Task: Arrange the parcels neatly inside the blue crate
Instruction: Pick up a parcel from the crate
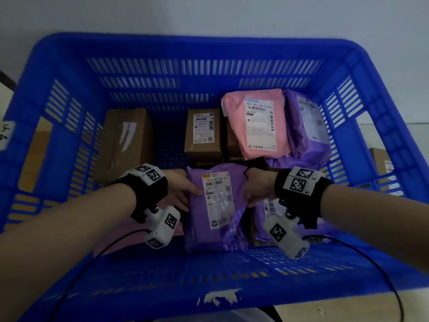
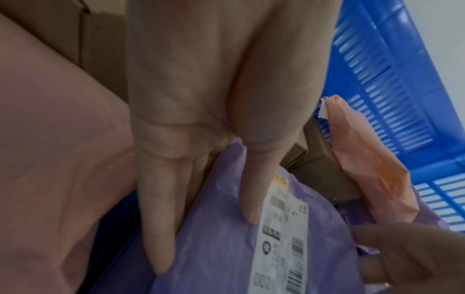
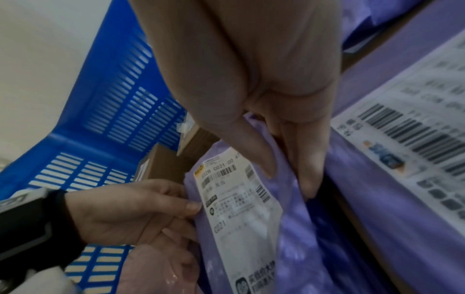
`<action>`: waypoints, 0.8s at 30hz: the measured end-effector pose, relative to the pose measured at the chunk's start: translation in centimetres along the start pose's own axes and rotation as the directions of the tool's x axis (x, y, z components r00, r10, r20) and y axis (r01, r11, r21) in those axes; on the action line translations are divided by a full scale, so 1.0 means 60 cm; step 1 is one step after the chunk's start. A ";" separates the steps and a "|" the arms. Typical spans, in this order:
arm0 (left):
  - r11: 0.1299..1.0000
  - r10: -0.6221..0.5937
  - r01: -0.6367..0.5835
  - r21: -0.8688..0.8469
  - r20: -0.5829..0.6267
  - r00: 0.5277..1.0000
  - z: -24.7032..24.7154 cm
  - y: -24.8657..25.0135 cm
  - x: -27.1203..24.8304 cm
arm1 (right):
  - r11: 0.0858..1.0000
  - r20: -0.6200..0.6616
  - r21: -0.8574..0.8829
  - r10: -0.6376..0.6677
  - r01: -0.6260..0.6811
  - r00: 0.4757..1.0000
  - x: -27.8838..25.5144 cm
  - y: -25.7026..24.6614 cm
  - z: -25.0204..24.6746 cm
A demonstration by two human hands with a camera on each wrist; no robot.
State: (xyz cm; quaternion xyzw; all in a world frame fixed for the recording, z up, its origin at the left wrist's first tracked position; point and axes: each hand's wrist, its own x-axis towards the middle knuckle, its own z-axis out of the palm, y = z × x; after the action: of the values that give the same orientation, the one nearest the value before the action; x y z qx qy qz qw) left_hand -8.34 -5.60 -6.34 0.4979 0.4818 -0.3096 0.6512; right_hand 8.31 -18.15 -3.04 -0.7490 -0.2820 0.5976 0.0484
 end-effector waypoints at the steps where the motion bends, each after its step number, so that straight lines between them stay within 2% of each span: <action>1: 1.000 0.002 -0.002 0.010 -0.008 1.000 -0.001 0.000 -0.001 | 0.999 -0.013 -0.040 0.006 -0.006 1.000 -0.005 -0.005 -0.001; 4: 0.999 0.029 -0.027 0.038 -0.070 0.997 -0.017 0.002 -0.016 | 0.977 -0.084 -0.210 -0.045 0.027 0.995 -0.028 -0.026 -0.004; 6: 0.993 0.103 -0.093 0.075 -0.146 0.984 -0.040 0.002 -0.033 | 0.928 -0.112 -0.368 -0.109 0.061 0.988 -0.047 -0.050 -0.007; 8: 0.982 0.181 -0.164 0.095 -0.226 0.957 -0.064 0.000 -0.054 | 0.870 -0.158 -0.487 -0.175 0.078 0.972 -0.059 -0.077 -0.010; 10: 0.971 0.241 -0.228 0.077 -0.319 0.917 -0.090 -0.007 -0.071 | 0.865 -0.161 -0.486 -0.231 0.126 0.960 -0.062 -0.107 -0.008; 13: 0.947 0.319 -0.295 0.124 -0.455 0.831 -0.125 -0.018 -0.096 | 0.896 -0.095 -0.383 -0.281 0.225 0.955 -0.062 -0.154 0.009; 15: 0.931 0.365 -0.282 0.232 -0.589 0.721 -0.142 -0.024 -0.112 | 0.894 -0.040 -0.351 -0.310 0.277 0.950 -0.056 -0.183 0.028; 17: 0.928 0.372 -0.270 0.257 -0.696 0.614 -0.154 -0.032 -0.126 | 0.885 -0.019 -0.343 -0.341 0.315 0.940 -0.044 -0.209 0.051; 19: 0.942 0.334 -0.230 0.245 -0.752 0.568 -0.168 -0.046 -0.128 | 0.886 -0.035 -0.313 -0.371 0.342 0.928 -0.029 -0.231 0.070; 21: 0.959 0.285 -0.172 0.227 -0.765 0.578 -0.175 -0.057 -0.128 | 0.887 -0.058 -0.291 -0.391 0.359 0.919 -0.013 -0.245 0.082; 24: 0.973 0.224 -0.102 0.206 -0.750 0.622 -0.181 -0.070 -0.120 | 0.892 -0.119 -0.290 -0.392 0.345 0.912 0.012 -0.245 0.075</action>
State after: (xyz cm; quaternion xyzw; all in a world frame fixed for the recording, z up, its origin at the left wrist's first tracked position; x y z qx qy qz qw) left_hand -18.00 2.83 -1.52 0.6690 0.6419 -0.0417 0.3724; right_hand -1.10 -6.66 1.08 -0.7307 -0.4907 0.4668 0.0859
